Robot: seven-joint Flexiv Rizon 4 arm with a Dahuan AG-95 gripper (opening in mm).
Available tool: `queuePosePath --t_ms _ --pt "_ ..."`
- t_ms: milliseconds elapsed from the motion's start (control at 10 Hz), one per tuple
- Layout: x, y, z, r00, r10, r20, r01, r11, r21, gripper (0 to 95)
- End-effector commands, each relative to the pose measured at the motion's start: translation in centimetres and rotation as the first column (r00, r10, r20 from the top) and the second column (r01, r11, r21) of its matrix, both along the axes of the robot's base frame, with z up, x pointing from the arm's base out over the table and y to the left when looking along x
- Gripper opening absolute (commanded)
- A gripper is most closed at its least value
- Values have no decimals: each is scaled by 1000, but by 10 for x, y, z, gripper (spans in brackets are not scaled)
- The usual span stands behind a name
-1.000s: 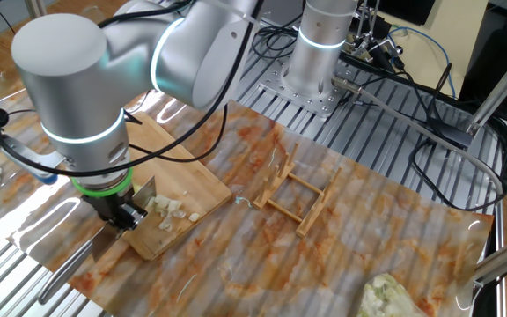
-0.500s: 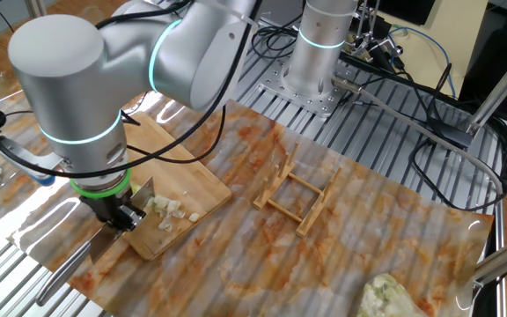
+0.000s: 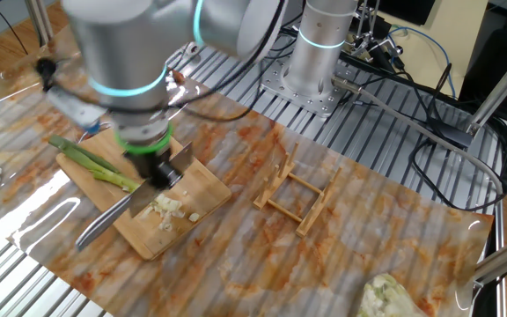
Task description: Chop the scallions
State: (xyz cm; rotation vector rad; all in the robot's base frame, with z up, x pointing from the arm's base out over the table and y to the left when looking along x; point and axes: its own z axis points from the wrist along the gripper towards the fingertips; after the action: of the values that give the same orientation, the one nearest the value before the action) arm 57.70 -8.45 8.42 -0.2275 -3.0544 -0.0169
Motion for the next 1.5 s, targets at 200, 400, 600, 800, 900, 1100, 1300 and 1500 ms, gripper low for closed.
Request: queuePosePath --t_ms 200,400,600,800,900,1100,1300,1500 --pt "-12 3 5 1000 -26 -9 26 1000 11 0" --pt "-12 3 5 1000 -3 -8 3 1000 13 0" --pt "-12 3 5 1000 15 -18 -15 1000 16 0" --pt "-11 3 5 998 69 -10 -69 998 3 0" --pt "-10 4 5 992 124 -7 -124 992 5 0" --pt "-8 5 9 986 166 -21 -167 986 -22 0" --pt "-6 12 16 975 224 -3 -224 974 -40 0" --pt "-5 19 22 972 235 19 -234 972 -37 0"
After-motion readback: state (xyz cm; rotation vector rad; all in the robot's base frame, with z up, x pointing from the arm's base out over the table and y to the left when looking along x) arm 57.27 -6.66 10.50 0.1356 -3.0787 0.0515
